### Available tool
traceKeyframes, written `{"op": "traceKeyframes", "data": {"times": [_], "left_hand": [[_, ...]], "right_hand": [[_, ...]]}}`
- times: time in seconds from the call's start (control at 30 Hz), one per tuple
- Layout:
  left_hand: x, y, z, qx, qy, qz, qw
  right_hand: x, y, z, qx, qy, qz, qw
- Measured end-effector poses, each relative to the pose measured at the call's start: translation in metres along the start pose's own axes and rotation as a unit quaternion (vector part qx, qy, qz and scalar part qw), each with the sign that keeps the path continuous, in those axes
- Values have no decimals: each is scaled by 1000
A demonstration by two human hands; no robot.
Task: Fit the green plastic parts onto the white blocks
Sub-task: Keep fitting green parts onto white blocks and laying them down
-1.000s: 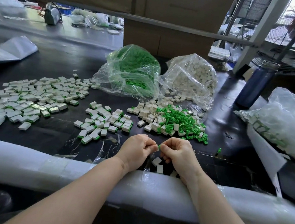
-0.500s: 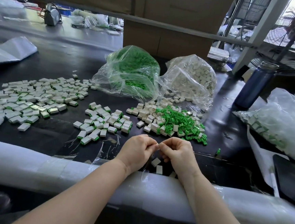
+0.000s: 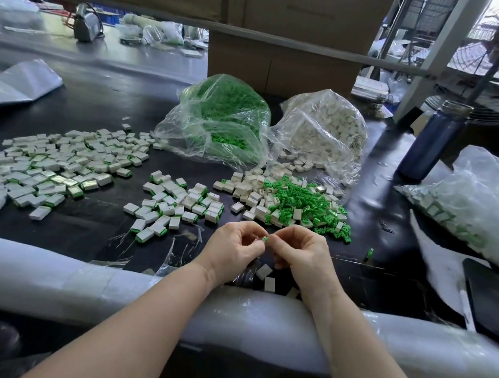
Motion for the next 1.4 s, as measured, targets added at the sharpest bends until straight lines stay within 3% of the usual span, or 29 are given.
{"op": "traceKeyframes", "data": {"times": [0.1, 0.3, 0.43, 1.4], "left_hand": [[2, 0, 0, -3, -8, 23, 1000], [2, -1, -1, -14, -28, 20, 999], [4, -2, 1, -32, -39, 18, 999], [1, -4, 0, -86, -39, 3, 996]], "right_hand": [[1, 1, 0, 3, -10, -22, 1000], [-1, -5, -1, -87, -20, 32, 995], [-3, -4, 1, -125, -29, -6, 992], [-3, -1, 1, -76, -27, 10, 997]]}}
Point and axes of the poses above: each hand's wrist, its own z-axis away from the middle knuckle, its own y-axis out of the back of the hand, x = y × z, the point moved 1 cm from there along -z, towards the middle knuckle, and after that the axes turned 5 degrees about z, right-handed, at the moved point
